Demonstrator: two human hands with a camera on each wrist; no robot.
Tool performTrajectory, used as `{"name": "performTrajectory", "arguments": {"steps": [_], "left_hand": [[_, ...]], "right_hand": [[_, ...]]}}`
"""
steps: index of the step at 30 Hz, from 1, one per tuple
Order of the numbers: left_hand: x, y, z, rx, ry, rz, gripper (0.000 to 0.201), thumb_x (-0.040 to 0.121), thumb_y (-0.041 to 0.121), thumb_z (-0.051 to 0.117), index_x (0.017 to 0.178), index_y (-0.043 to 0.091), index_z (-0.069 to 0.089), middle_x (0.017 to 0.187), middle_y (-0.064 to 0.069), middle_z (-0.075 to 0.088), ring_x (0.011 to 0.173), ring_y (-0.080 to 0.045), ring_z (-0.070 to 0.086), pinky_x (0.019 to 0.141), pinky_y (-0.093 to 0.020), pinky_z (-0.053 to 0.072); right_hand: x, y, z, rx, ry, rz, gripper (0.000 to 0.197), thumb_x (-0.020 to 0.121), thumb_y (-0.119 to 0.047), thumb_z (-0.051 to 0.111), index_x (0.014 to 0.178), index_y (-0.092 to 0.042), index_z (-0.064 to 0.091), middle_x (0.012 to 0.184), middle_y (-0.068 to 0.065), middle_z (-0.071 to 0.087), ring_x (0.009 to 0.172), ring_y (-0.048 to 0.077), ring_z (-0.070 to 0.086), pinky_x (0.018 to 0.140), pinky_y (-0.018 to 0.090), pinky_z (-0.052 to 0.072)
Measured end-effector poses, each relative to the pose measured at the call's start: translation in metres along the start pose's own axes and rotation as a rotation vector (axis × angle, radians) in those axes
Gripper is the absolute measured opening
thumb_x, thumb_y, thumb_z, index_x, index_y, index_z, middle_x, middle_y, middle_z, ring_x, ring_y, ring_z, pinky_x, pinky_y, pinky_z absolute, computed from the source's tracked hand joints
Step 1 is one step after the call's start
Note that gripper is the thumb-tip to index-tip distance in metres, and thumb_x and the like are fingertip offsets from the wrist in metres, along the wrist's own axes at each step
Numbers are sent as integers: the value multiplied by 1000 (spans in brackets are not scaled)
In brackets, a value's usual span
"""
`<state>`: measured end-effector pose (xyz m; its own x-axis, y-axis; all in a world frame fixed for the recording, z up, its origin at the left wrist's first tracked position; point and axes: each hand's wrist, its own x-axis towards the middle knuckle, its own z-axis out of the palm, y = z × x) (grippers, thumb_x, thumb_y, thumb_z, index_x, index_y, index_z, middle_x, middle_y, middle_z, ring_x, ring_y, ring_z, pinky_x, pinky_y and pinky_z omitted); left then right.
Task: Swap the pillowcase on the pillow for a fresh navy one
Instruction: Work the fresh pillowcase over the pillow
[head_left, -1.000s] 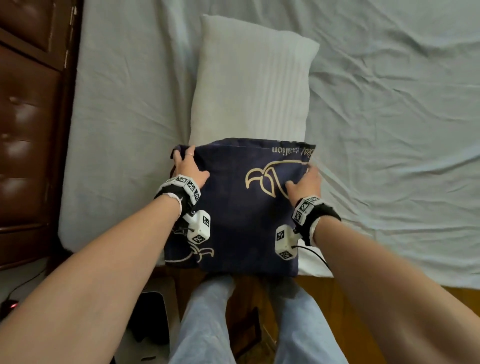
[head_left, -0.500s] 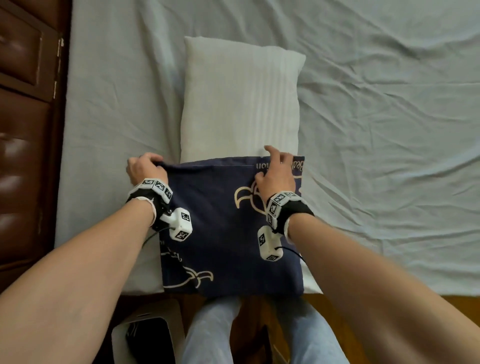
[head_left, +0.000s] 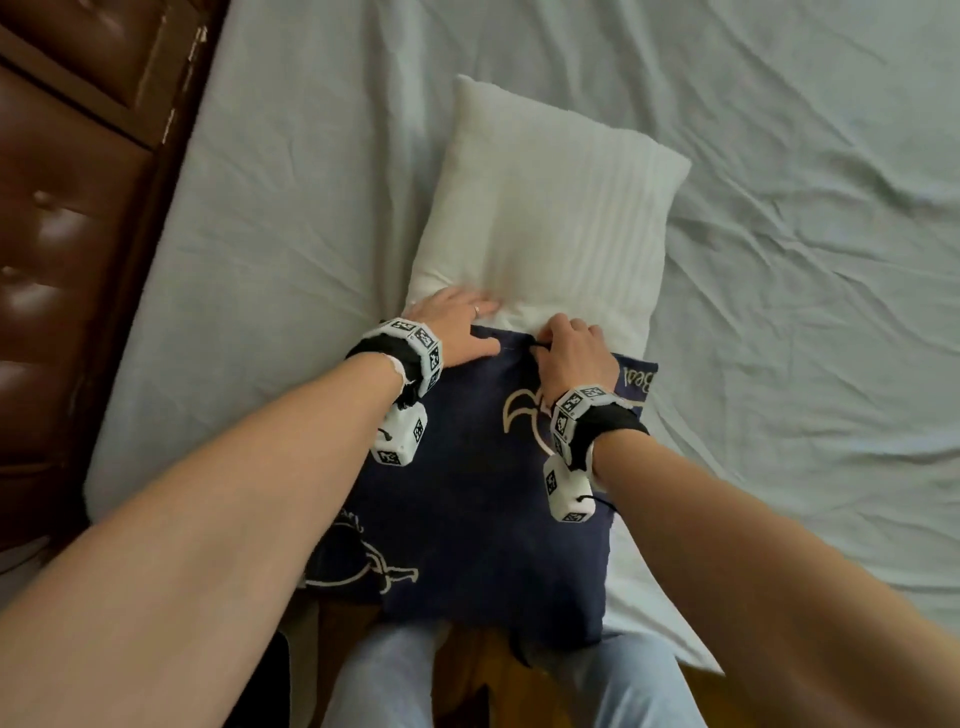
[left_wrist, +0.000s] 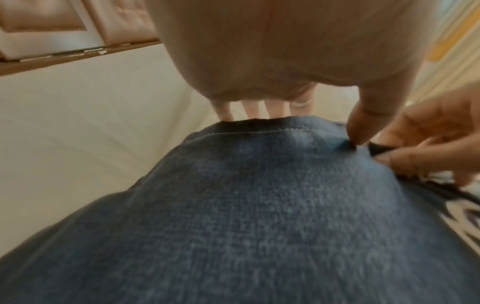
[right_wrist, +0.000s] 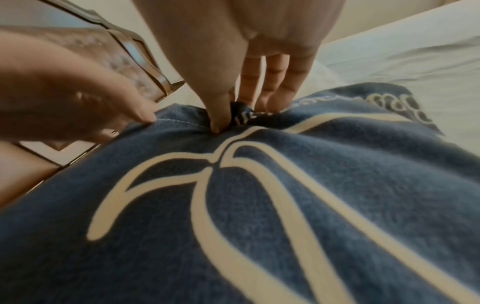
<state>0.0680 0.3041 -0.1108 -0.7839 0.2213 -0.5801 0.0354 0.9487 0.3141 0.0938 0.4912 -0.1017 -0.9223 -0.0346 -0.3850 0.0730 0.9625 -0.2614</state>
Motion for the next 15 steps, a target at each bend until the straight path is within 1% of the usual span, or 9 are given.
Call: {"name": "performTrajectory", "arguments": {"steps": [2,3,4,5,6,8,10,13,15], "left_hand": [[6,3,6,46,-120,-58,61,74,76,43,119,41,62,122,3,61,120,-26,52,98,-40,39],[6,2,12,62,-156,-81,64,72,82,39,108,36,66,108,1,64,110,-27,57,94,-39,38],[5,2,16,74,-193,-112,66,72,85,37,100,34,67,101,0,64,106,-27,58,94,-40,36],[5,3,18,71,-219,-139,64,74,86,35,95,33,65,98,0,63,105,-27,57,95,-39,34],[4,5,17,60,-234,-166,64,76,84,35,97,32,66,98,0,63,106,-27,56,97,-39,32],[7,10,10,46,-231,-217,59,82,77,37,105,30,65,100,-2,63,108,-26,53,103,-39,28],[14,13,-1,54,-181,-229,41,88,63,42,99,28,62,97,-1,63,104,-24,53,104,-38,27],[19,4,-3,64,-39,-257,15,85,38,53,93,31,63,102,5,67,108,-19,56,109,-36,23],[19,-7,-4,75,41,-301,11,86,25,51,88,31,60,101,7,68,109,-18,55,106,-34,23]], "right_hand": [[11,5,-8,59,15,62,17,97,-30,55,109,-19,56,110,5,63,103,30,57,68,34,38],[20,8,-14,103,32,94,15,97,-27,54,108,-18,56,108,6,64,98,31,60,69,34,39],[32,8,-22,157,55,123,14,96,-25,52,107,-17,55,108,6,64,95,33,61,70,34,40],[45,8,-30,210,89,155,13,96,-23,51,107,-17,55,107,6,64,91,33,60,71,35,41],[58,7,-39,253,123,179,13,95,-21,50,107,-17,54,107,5,63,88,32,58,71,35,40],[75,8,-47,297,120,195,14,95,-16,47,108,-16,53,105,6,63,84,31,56,70,34,38],[76,10,-40,355,39,195,17,95,-15,47,110,-16,54,107,7,63,90,31,59,72,33,40],[56,19,-24,417,-22,143,32,90,-16,52,122,-19,53,123,3,57,113,25,55,88,35,45],[45,31,-23,410,22,110,43,87,-11,52,128,-20,51,130,2,53,122,23,46,98,37,42]]}}
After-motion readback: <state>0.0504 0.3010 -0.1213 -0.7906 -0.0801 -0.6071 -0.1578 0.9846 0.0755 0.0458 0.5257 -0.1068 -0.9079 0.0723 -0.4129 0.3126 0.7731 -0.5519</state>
